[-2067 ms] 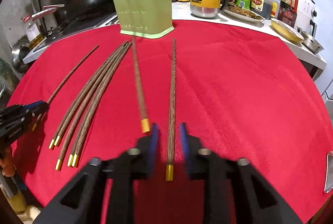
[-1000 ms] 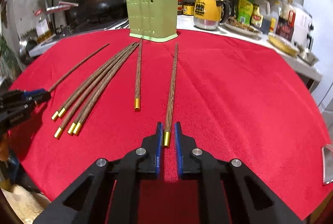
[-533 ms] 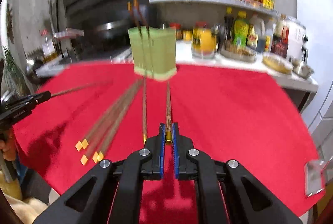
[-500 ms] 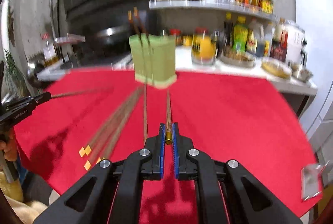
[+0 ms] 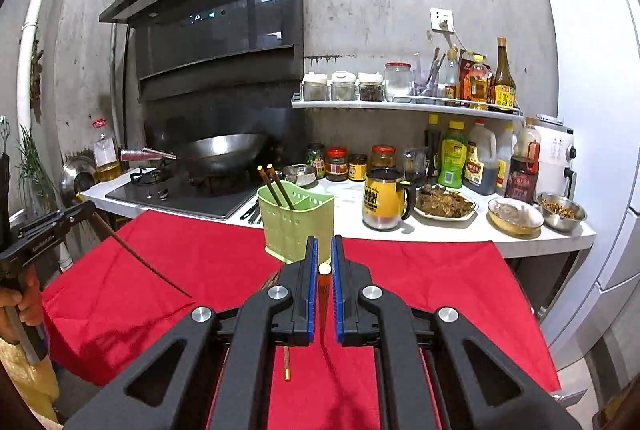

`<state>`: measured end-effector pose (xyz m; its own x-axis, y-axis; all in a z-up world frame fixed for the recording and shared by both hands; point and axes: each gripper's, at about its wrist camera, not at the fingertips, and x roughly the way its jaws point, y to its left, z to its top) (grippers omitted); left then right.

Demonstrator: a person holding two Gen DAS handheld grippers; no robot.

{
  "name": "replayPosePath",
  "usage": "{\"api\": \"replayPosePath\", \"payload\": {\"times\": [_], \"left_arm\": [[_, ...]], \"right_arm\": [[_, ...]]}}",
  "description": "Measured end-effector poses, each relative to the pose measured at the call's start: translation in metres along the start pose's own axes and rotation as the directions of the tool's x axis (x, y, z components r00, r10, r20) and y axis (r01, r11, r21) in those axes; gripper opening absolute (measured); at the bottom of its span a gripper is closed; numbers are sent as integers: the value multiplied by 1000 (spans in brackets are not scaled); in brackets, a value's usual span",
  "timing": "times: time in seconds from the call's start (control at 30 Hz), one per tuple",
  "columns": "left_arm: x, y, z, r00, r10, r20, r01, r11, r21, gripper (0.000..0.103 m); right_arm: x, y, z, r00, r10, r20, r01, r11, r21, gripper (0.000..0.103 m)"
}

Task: Organize utensils

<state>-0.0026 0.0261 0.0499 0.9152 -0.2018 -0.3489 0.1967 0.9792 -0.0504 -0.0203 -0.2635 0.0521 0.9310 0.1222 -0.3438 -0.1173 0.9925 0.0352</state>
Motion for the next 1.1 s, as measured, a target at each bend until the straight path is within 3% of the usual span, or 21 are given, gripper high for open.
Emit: {"api": "replayPosePath", "payload": {"times": [0.47,0.7,0.87,0.97,1.1], "left_arm": [[9,7,1,999,-31,-26,30,999,-26,7],[13,-3,-1,1000,-8,-14,8,1000,18,7],[38,-7,-13,992,-28,-120,30,999,14,7],[59,-6,-26,980,-38,-195,38,999,-1,7],[68,-5,-34,973,-49,-225,48,999,-12,4]], "right_arm": [[9,-6,14,1000,-16,17,16,1000,5,7],[20,-8,13,999,-33,0,33,999,-7,8],[38,-11,3,998,-31,-47,32,999,8,8],[57,-12,-10,992,-3,-126,6,1000,24,7],[72,-11,-25,984,-1,-177,8,999,38,7]]}}
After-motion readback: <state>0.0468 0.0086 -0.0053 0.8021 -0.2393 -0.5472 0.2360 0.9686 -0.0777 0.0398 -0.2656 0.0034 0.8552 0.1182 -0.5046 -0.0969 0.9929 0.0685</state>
